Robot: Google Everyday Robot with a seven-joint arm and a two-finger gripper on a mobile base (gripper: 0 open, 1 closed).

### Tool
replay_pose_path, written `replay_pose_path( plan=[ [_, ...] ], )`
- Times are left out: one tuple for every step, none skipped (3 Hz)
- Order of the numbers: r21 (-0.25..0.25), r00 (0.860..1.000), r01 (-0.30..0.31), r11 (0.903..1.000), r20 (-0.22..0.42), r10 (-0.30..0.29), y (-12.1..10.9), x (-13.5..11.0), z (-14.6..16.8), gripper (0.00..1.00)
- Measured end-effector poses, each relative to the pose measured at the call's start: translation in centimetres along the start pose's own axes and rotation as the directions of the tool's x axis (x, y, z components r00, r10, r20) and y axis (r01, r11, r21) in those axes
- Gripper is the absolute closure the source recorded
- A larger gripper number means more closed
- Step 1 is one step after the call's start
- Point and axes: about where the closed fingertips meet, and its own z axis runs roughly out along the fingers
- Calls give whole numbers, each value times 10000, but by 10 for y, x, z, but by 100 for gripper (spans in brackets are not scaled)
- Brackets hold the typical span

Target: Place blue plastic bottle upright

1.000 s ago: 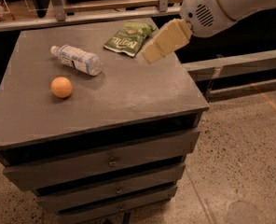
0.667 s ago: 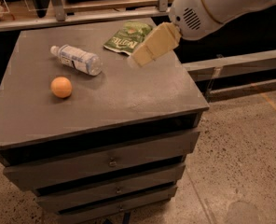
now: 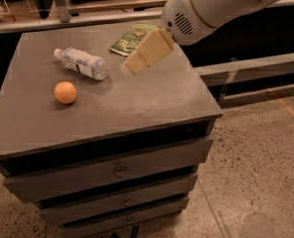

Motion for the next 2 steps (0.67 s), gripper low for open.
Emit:
replay_pose_path(
  plan=[
    [-277,9999,123,9995,83,-121,7,-11,12,0],
    [-315,9999,28,9995,-112,-31,14,-26,31,0]
  ],
)
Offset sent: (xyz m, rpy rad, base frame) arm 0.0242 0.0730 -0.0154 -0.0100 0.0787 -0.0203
